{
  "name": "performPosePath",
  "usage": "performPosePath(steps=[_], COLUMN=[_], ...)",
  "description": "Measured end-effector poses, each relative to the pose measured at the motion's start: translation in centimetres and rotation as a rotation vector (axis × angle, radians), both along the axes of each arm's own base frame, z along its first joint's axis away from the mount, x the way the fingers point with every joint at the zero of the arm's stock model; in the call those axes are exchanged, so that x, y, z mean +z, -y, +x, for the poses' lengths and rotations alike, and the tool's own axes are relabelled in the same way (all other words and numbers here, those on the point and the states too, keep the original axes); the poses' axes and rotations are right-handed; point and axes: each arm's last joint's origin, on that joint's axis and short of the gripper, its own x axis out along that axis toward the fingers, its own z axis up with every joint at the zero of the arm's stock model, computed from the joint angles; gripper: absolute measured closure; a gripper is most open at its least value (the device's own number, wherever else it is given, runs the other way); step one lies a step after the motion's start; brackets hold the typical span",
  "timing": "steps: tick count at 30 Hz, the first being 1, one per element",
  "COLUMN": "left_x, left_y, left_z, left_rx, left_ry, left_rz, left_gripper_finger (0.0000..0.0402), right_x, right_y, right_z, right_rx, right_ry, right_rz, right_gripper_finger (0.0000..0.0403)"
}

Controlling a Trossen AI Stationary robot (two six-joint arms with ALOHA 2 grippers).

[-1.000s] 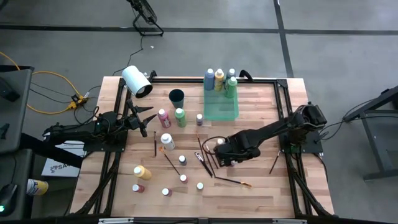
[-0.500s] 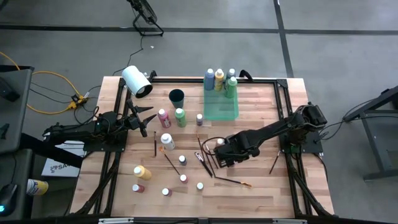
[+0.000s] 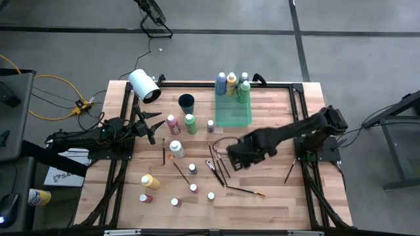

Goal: Pick & Place Paint Supplies
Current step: Put the pink small paint bottle into the green bin

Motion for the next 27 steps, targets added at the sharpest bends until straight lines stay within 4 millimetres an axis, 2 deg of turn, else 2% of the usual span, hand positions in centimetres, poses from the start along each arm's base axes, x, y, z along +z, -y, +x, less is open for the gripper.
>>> performPosePath(steps=[5,10,18,22,27], left_x=[0.0,0.0,0.0,0.0,0.0], left_y=[0.0,0.0,0.0,0.0,0.0], left_z=[0.0,0.0,0.0,0.0,0.0], left_rx=[0.0,0.0,0.0,0.0,0.0], left_ry=[0.0,0.0,0.0,0.0,0.0], left_rz=[0.0,0.0,0.0,0.0,0.0], left_gripper_finger=[0.0229,0.0229,0.0229,0.0229,0.0229], right_x=[3.4,4.4,4.5,3.6,1.5], right_y=[4.3,9.2,15.7,18.0,19.8], right_z=[-0.4,-0.4,-1.0,-1.0,0.1], right_rx=[0.027,0.062,0.06,0.104,0.188], right_ry=[0.039,0.063,0.082,0.042,0.004], right_rz=[-0.106,-0.168,-0.224,-0.233,-0.214], right_gripper_finger=[0.0287,0.0288,0.0287,0.0284,0.0285])
